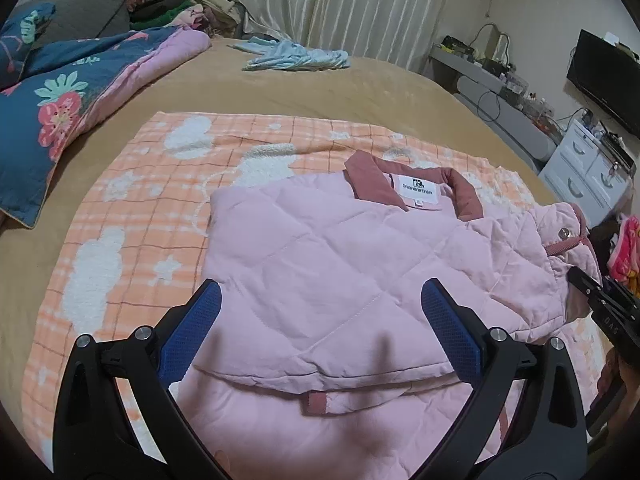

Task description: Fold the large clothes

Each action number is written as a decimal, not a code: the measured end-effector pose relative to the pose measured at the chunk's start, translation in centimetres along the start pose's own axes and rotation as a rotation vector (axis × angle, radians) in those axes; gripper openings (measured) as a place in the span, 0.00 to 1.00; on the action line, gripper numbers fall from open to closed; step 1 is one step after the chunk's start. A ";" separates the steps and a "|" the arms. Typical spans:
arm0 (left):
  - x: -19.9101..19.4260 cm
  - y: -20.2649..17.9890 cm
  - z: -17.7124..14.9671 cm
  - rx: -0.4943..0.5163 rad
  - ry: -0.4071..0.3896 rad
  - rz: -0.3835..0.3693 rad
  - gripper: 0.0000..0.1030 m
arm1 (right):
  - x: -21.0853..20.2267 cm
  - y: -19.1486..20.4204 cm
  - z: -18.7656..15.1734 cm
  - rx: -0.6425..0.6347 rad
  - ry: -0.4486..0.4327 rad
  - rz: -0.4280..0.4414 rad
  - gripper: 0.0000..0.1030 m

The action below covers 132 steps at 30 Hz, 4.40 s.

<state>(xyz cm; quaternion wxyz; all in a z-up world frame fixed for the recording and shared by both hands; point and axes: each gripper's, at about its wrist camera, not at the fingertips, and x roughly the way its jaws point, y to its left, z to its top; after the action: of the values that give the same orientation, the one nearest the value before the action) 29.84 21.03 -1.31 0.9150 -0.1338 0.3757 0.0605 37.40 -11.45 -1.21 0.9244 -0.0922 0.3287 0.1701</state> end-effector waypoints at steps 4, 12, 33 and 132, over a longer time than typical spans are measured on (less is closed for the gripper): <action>0.5 -0.6 -0.1 0.009 0.010 -0.007 0.91 | 0.1 -0.1 -0.3 0.002 0.004 -0.004 0.34; 2.0 -2.0 -0.2 0.038 0.034 -0.009 0.91 | -1.4 -0.7 0.0 0.047 -0.039 0.006 0.76; 8.6 -0.9 -2.7 0.073 0.199 0.022 0.92 | 5.3 6.4 0.3 -0.102 0.151 0.100 0.87; -18.8 -7.2 -8.8 0.111 -0.134 -0.096 0.91 | -21.5 0.6 -4.8 0.101 -0.143 0.057 0.96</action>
<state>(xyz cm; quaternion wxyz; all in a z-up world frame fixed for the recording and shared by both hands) 12.13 11.37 7.35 0.9460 -0.0966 0.3095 0.0046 18.76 -17.67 8.81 0.9438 -0.0235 0.2724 0.1857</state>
